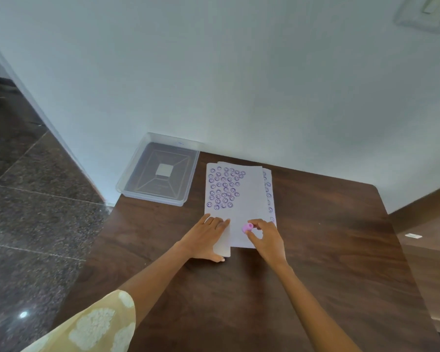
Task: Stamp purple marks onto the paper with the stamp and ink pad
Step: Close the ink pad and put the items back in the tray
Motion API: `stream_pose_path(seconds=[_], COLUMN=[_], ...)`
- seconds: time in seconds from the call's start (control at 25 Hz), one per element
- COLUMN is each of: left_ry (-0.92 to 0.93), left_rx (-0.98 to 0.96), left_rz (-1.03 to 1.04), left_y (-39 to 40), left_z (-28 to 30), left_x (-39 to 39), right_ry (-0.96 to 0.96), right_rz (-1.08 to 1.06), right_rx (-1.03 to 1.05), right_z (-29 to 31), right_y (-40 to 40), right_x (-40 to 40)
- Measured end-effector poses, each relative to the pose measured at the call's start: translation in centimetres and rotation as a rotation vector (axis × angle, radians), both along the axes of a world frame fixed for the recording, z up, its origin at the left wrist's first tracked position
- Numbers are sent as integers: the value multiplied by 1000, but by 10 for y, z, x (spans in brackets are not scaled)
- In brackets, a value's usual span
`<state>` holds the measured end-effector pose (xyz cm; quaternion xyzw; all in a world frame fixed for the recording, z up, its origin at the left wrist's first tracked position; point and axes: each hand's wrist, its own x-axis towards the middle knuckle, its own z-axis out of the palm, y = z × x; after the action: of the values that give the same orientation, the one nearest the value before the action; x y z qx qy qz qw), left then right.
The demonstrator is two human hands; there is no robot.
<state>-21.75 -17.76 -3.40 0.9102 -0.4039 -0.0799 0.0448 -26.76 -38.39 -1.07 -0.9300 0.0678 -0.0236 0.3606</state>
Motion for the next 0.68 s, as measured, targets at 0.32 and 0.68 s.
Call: stream_pose_path(seconds=[0.32, 0.68], left_ry=[-71, -54], left_rx=[-29, 67], left_rz=[168, 224], left_y=[101, 195], left_z=[34, 56], left_x=[43, 172], right_ry=[-41, 2], right_rz=[143, 87], right_rx=[14, -9], right_z=[23, 43], right_y=[89, 191], right_x=[72, 166])
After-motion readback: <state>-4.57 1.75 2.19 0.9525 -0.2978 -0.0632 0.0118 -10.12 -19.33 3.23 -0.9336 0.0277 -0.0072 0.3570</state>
